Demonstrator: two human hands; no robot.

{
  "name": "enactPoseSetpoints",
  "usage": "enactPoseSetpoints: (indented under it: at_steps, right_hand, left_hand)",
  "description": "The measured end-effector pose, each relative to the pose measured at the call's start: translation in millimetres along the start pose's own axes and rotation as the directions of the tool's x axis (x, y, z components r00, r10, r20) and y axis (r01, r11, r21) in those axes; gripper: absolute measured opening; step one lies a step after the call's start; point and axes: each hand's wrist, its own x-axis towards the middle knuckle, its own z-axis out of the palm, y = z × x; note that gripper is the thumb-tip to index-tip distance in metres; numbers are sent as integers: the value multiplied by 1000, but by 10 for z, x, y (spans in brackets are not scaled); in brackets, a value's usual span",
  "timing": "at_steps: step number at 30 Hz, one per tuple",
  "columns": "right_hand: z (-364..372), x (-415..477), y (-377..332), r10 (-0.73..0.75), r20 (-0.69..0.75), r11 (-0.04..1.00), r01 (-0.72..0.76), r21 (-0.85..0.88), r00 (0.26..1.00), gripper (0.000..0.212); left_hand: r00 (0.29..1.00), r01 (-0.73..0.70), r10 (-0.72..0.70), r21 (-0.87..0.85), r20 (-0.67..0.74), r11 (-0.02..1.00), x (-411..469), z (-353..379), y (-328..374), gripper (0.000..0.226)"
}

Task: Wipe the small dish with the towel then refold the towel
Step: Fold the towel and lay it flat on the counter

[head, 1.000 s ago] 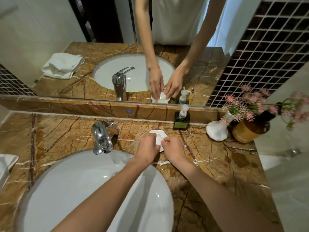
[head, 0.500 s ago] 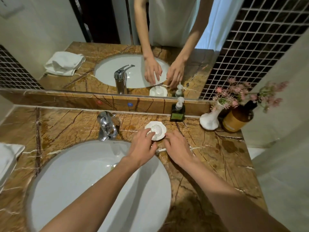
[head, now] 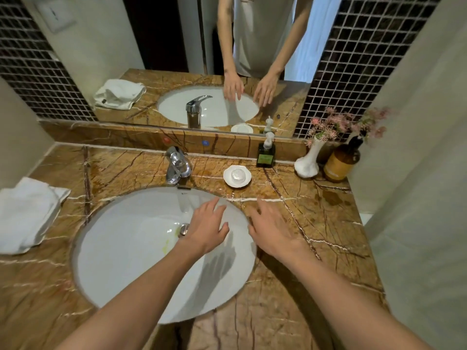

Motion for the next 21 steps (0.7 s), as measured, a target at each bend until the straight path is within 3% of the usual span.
enactPoseSetpoints:
  at_steps: [13,21]
  right_hand:
    - [198,-1056,-462,-182,22,983,182,5,983,52]
    - [223,-1260,-1084,-301,80,953,297,58,950,54]
  left_hand:
    - [978,201,-200,11,-66,980,-1502,-92,221,56]
    - [928,360,-358,4,-99,933,-2226,-197,-127,58]
